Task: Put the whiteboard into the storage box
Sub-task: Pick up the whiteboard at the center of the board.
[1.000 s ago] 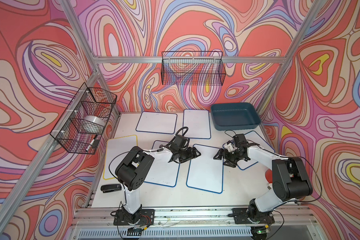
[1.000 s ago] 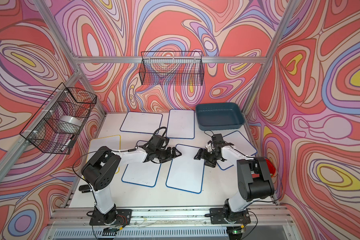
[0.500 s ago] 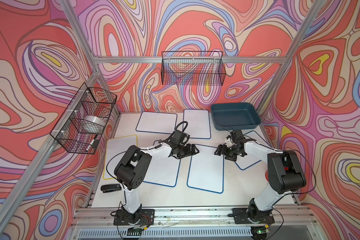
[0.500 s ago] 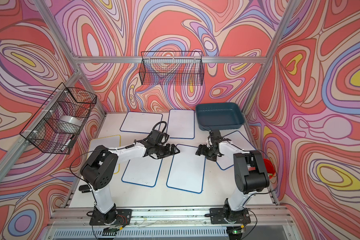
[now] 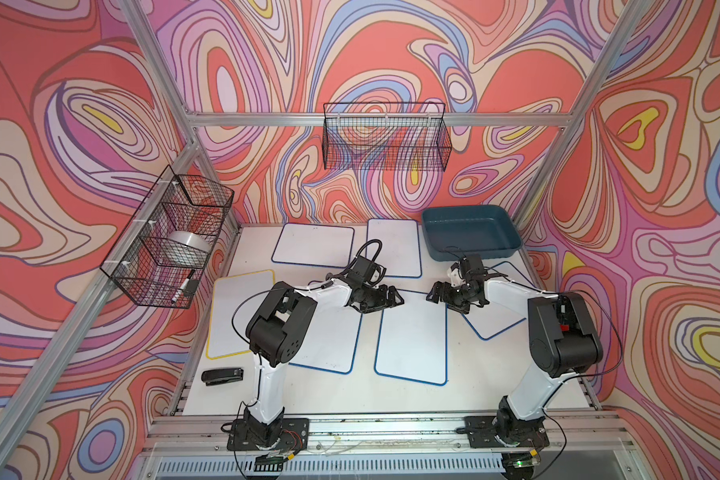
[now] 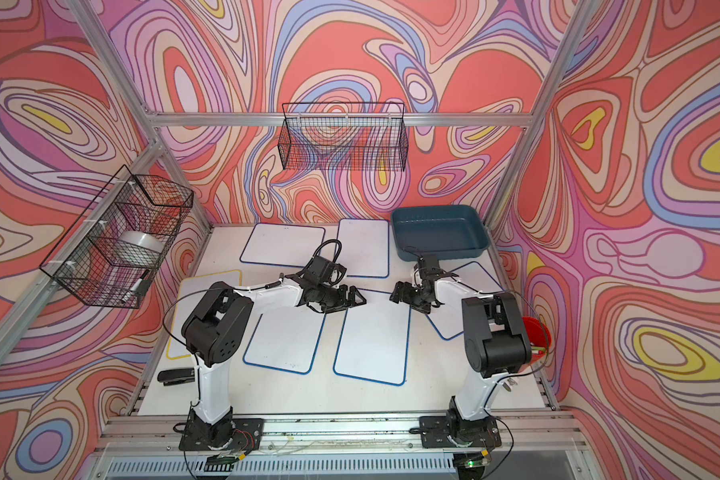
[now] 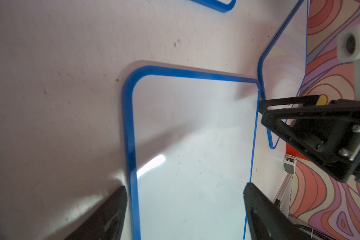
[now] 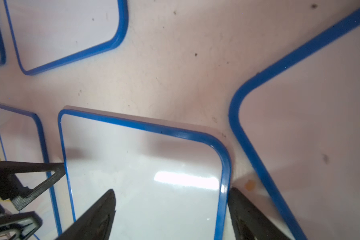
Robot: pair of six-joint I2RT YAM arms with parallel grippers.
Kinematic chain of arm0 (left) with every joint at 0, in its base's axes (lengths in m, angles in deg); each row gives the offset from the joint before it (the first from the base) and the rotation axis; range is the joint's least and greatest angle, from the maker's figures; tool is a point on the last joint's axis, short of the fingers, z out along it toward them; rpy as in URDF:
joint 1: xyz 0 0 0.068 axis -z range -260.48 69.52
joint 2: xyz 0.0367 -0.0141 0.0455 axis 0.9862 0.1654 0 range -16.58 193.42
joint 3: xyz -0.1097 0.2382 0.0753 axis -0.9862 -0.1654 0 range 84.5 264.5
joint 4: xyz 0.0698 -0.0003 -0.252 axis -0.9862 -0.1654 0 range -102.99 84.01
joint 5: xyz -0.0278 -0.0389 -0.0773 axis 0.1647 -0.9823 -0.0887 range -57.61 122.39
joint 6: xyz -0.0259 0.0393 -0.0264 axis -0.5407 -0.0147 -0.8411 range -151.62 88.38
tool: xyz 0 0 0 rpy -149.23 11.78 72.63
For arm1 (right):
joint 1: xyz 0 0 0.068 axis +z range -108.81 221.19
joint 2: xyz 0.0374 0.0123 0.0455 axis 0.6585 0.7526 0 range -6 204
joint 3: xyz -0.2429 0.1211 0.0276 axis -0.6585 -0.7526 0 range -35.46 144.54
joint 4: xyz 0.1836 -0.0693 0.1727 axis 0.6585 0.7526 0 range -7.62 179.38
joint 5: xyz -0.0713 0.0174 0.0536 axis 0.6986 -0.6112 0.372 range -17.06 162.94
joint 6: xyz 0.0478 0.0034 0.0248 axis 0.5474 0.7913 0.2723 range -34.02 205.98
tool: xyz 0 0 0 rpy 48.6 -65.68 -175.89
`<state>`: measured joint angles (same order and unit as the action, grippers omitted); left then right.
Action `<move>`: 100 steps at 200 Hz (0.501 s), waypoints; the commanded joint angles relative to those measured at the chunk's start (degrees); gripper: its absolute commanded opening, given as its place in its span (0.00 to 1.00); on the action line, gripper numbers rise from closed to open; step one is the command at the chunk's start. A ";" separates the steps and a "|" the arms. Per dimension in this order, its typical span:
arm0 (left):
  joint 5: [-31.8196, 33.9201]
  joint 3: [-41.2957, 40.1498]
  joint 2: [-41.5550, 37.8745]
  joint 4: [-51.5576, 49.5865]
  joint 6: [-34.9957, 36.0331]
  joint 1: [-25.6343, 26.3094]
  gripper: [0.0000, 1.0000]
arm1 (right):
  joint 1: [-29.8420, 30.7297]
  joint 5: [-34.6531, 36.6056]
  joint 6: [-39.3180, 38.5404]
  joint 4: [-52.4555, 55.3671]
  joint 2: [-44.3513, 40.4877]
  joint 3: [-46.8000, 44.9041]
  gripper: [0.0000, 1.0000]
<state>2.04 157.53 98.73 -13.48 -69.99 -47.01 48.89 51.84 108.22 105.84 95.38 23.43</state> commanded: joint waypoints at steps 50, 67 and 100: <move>-2.29 -1.46 3.61 2.75 -3.52 2.65 0.84 | 0.21 -28.03 3.91 -6.61 2.87 -1.85 0.85; -2.16 -1.92 3.41 3.09 -3.69 2.65 0.84 | 0.21 -32.03 3.88 -6.54 1.87 -1.63 0.85; -1.48 -2.02 3.34 2.82 -3.38 2.65 0.84 | 0.23 -36.82 3.64 -6.32 -1.19 -1.68 0.84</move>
<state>4.64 157.47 98.57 -13.48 -72.39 -47.12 45.07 38.11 110.27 100.38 96.80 22.27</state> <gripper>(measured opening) 0.841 0.847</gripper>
